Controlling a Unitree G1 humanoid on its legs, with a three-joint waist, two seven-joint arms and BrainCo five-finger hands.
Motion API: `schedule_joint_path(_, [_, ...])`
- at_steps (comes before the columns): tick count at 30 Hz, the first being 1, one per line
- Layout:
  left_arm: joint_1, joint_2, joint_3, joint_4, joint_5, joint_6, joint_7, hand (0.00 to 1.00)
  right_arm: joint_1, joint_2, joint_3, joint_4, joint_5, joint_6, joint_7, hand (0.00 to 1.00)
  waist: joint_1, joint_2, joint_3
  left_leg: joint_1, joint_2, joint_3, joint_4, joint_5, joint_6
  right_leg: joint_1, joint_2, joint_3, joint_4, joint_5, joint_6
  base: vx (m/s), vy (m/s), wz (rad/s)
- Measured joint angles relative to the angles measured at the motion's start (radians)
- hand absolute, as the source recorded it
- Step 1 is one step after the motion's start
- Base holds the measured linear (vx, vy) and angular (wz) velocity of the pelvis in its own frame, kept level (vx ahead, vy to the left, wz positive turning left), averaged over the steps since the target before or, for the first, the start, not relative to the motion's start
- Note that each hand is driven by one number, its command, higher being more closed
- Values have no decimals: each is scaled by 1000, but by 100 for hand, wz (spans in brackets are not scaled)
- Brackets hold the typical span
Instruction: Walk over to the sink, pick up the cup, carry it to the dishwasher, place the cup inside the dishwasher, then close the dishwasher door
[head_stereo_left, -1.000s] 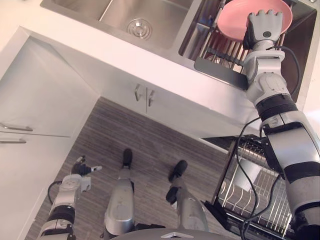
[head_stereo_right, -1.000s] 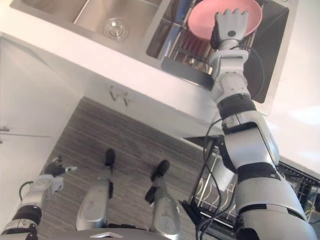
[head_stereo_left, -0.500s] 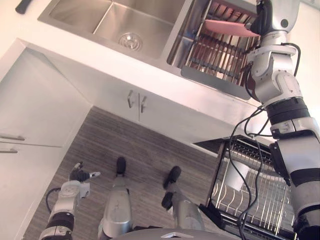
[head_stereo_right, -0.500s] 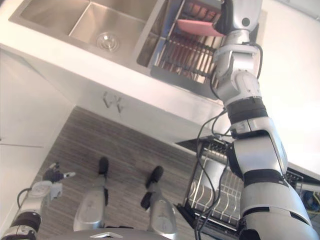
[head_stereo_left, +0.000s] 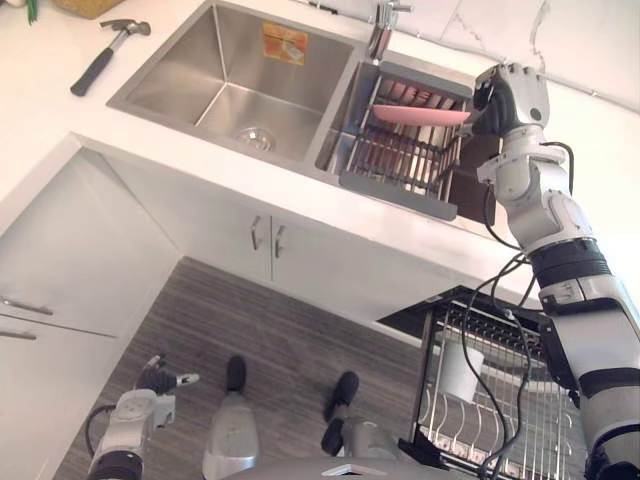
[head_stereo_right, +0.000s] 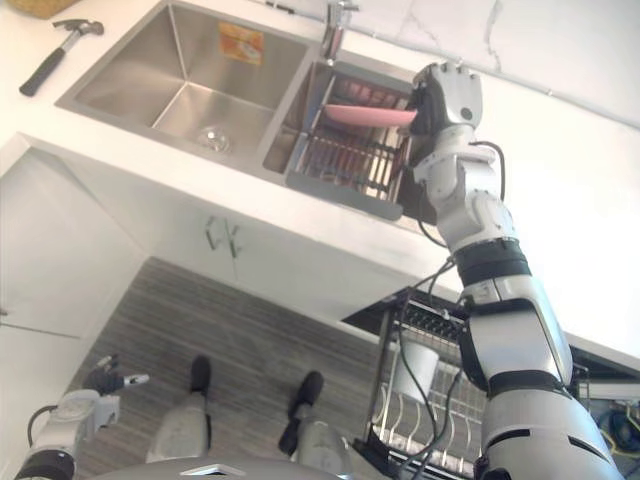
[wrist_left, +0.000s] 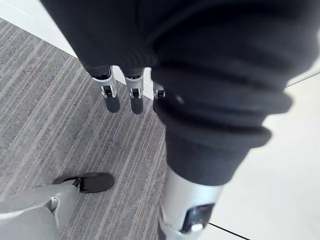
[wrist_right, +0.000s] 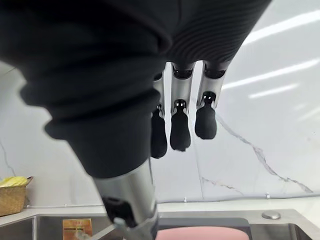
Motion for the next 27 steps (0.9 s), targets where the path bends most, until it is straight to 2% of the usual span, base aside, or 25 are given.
schedule_joint_path(3, [0, 0, 0, 0, 0, 10, -7, 0, 0, 0, 5, 2, -7, -3, 35, 0, 0, 5, -11, 0, 0, 0, 0, 0, 0, 0, 0, 0, -2, 0, 0, 0, 0, 0])
schedule_joint_path(9, [-5, 1, 0, 0, -1, 19, -19, 0, 0, -1, 48, 9, -7, 19, 43, 0, 4, 8, -16, -2, 0, -2, 0, 0, 0, -2, 0, -1, -4, 0, 0, 1, 0, 1])
schedule_joint_path(21, [-43, 1, 2, 0, -1, 17, 3, 0, -88, 1, 92, 121, -7, 126, 31, 0, 44, 8, -11, -58, 0, -25, 0, 13, -6, -41, 2, -23, 1, 9, -11, -1, -4, 5])
schedule_joint_path(27, [-107, 3, 7, 0, -1, 16, 8, 0, -202, 1, 125, 163, -7, 172, 19, 0, 64, 5, 55, -91, 1, -43, 0, 24, -5, -65, 5, -37, 2, 7, -10, -26, -20, 6])
